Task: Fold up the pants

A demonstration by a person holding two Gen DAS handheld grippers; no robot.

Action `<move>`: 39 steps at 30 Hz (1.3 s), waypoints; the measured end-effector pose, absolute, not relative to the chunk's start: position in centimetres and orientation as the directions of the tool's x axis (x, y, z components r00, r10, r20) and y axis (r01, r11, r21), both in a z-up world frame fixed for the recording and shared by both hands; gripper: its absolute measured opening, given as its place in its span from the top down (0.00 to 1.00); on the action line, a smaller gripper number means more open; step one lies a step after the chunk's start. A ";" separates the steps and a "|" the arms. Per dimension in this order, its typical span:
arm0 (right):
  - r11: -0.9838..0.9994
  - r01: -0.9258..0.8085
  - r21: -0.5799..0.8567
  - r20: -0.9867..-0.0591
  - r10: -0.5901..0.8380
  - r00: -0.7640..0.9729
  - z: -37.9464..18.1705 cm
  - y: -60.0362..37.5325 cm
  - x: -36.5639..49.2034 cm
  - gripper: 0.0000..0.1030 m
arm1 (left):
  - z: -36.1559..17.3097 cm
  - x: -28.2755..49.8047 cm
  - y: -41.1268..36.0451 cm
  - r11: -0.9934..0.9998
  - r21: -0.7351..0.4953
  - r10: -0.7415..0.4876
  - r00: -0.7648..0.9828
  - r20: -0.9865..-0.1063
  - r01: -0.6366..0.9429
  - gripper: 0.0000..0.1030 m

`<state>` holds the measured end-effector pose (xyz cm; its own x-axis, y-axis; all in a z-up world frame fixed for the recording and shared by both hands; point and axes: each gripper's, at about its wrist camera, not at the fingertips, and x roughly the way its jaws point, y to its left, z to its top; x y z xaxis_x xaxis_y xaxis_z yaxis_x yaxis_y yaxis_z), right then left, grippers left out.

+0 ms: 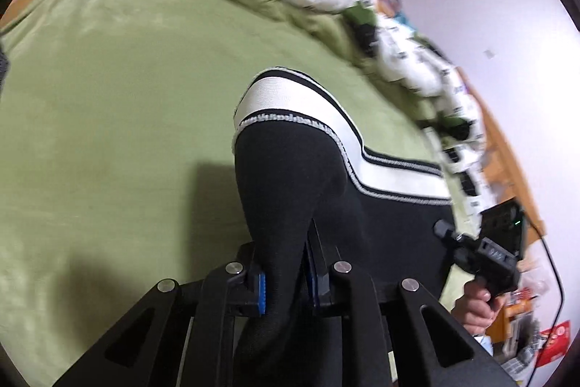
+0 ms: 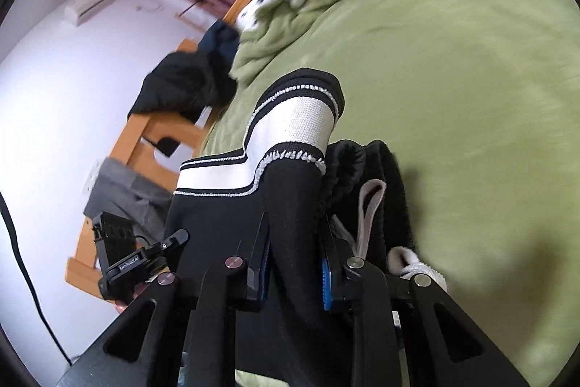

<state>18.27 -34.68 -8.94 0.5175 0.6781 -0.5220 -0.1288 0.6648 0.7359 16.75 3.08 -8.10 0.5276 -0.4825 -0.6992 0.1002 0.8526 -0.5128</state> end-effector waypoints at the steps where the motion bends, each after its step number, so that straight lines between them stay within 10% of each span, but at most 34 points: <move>1: 0.676 -0.135 0.725 -0.531 0.673 0.516 -9.6 -33.7 18.4 0.79 | -9.2 17.2 3.4 0.857 -0.509 -0.474 0.513 -0.716 0.082 0.81; 10: 0.861 -0.068 0.504 -0.710 0.458 0.535 -12.7 -34.7 20.4 0.49 | -10.1 17.3 3.6 0.960 -0.272 -0.256 0.589 -0.766 0.062 0.61; 22: 0.944 -0.243 0.223 -0.643 0.330 0.691 -6.2 -27.9 23.2 0.73 | -8.6 22.9 -1.4 0.946 -0.253 -0.323 0.650 -0.688 0.202 0.59; 25: 0.973 -0.209 0.098 -0.736 0.212 0.642 -10.6 -26.4 26.3 0.83 | -10.7 24.2 0.0 0.945 -0.296 -0.314 0.655 -0.687 0.143 0.75; 39: 0.964 -0.213 0.159 -0.737 0.260 0.624 -11.0 -27.8 26.4 0.78 | -11.3 23.9 -0.9 0.956 -0.243 -0.289 0.671 -0.683 0.164 0.75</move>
<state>26.45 -27.83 -10.96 0.6243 0.2595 -0.7368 -0.2128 0.9640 0.1593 23.91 -0.91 -11.30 0.6708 -0.2892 -0.6830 0.1642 0.9559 -0.2435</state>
